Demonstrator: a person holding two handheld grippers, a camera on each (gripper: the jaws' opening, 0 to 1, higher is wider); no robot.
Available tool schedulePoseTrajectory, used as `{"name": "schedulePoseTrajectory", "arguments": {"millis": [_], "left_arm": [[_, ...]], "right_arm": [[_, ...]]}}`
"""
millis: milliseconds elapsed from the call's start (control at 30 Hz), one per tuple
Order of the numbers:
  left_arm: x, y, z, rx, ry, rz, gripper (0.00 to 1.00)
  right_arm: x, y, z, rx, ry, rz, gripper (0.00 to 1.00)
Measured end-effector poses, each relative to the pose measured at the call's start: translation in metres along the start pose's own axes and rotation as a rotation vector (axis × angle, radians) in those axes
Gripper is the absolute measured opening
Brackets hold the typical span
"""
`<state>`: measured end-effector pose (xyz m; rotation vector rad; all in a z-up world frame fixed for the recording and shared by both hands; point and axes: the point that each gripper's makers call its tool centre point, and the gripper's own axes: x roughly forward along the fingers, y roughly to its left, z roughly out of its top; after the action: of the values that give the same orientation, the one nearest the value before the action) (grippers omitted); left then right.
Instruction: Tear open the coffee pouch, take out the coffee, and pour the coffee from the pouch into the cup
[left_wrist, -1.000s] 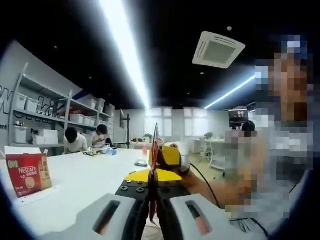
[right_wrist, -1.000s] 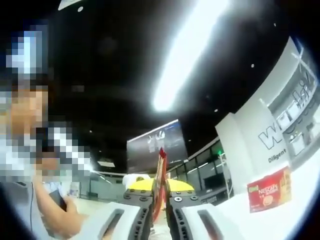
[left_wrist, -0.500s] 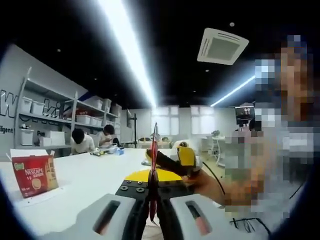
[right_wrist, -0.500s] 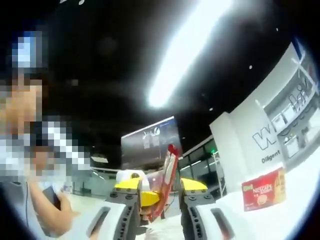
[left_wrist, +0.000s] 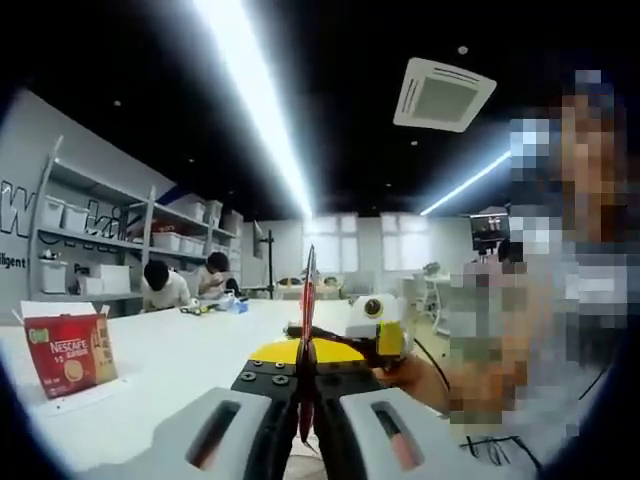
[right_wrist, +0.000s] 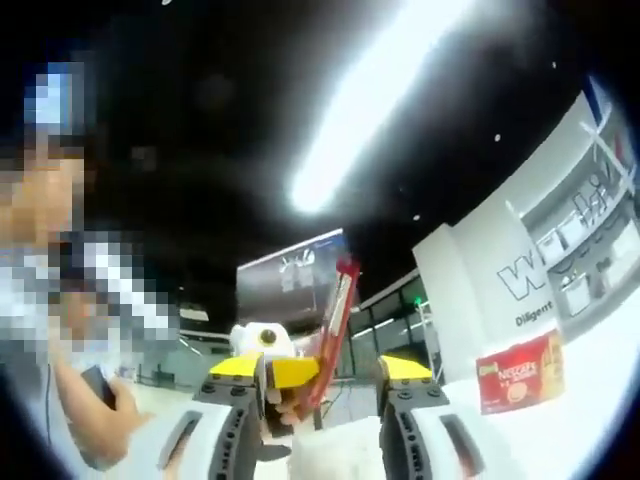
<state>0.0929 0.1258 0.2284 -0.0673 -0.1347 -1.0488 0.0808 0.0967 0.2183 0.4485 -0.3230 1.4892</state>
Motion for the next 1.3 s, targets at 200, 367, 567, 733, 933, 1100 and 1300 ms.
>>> {"name": "schedulePoseTrajectory", "arguments": {"millis": [200,367,567,733,933,1100,1300], "left_arm": [[0.0,-0.001,-0.001,0.002,0.005,-0.002,0.05],[-0.001,-0.002,-0.003,0.001,0.007,-0.005,0.05],[-0.001,-0.002,-0.003,0.002,0.011,-0.005,0.05],[-0.003,0.0,-0.003,0.002,0.0,0.018,0.05],[-0.008,0.002,0.001,0.028,-0.015,0.063,0.05],[-0.02,0.01,0.01,0.013,-0.055,0.119,0.05],[-0.05,0.036,0.02,0.01,-0.101,0.307,0.05]], "right_arm": [[-0.005,-0.003,-0.013,0.05,0.026,-0.02,0.55],[-0.001,0.002,-0.011,0.045,0.011,0.003,0.55],[0.001,0.008,-0.015,0.047,0.008,0.025,0.54],[0.0,0.011,-0.009,0.057,-0.026,0.035,0.54],[-0.001,0.01,-0.006,0.039,-0.027,0.029,0.52],[0.001,0.008,-0.008,0.044,-0.021,0.027,0.52],[0.001,0.008,-0.009,0.044,-0.025,0.026,0.51]]}}
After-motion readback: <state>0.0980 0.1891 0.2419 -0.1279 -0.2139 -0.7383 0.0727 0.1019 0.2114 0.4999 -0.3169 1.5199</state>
